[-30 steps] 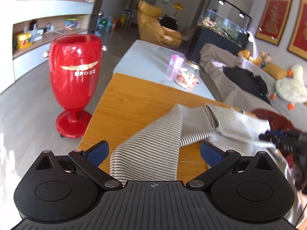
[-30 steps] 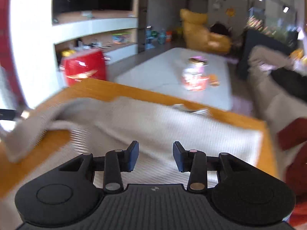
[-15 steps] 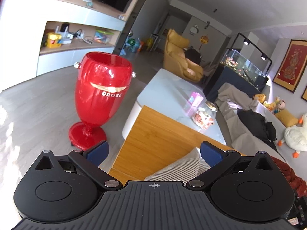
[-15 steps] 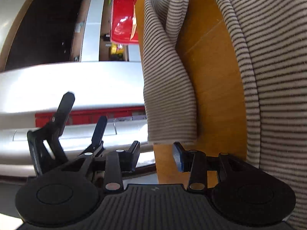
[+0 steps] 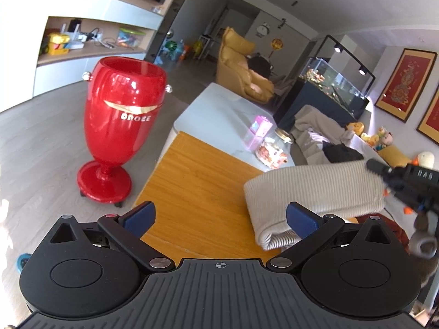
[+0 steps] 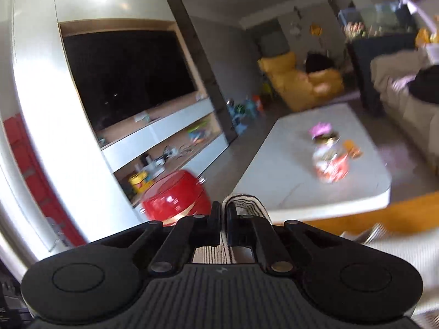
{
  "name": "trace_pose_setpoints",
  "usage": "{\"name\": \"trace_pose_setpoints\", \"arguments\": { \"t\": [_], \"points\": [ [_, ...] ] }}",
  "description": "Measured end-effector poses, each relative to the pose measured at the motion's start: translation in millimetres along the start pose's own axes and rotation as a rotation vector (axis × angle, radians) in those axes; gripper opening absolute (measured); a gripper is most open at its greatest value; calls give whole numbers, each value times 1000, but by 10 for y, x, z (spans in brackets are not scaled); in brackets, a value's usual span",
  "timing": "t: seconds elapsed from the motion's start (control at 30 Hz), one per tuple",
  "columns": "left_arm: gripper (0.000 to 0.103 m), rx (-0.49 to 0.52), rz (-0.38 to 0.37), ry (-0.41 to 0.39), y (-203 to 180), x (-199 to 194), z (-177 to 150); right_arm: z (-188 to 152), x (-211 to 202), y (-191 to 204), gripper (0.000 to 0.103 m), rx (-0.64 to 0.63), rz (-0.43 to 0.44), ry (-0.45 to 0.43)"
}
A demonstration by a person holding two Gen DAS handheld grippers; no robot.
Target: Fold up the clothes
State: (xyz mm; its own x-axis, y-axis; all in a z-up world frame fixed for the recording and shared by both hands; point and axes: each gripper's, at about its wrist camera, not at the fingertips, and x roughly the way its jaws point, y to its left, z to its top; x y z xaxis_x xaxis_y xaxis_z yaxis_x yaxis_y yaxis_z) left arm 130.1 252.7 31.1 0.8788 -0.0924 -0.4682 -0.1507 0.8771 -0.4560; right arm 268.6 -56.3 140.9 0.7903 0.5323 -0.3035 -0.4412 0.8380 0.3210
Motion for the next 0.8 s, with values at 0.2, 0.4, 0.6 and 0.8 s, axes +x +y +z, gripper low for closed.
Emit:
{"name": "trace_pose_setpoints", "arguments": {
  "t": [0.2,0.4,0.6,0.8],
  "points": [
    [103,86,-85,58,-434,232,-131,218,-342,-757,4,-73,-211,-28],
    [103,247,-208,77,-1051,457,-275,-228,-392,-1423,4,26,-320,56],
    [103,414,-313,113,-1667,911,-469,-845,-240,-1972,4,172,-346,227],
    [103,435,-253,182,-1881,1567,-684,-1002,-408,-1936,22,73,-352,209]
  ]
}}
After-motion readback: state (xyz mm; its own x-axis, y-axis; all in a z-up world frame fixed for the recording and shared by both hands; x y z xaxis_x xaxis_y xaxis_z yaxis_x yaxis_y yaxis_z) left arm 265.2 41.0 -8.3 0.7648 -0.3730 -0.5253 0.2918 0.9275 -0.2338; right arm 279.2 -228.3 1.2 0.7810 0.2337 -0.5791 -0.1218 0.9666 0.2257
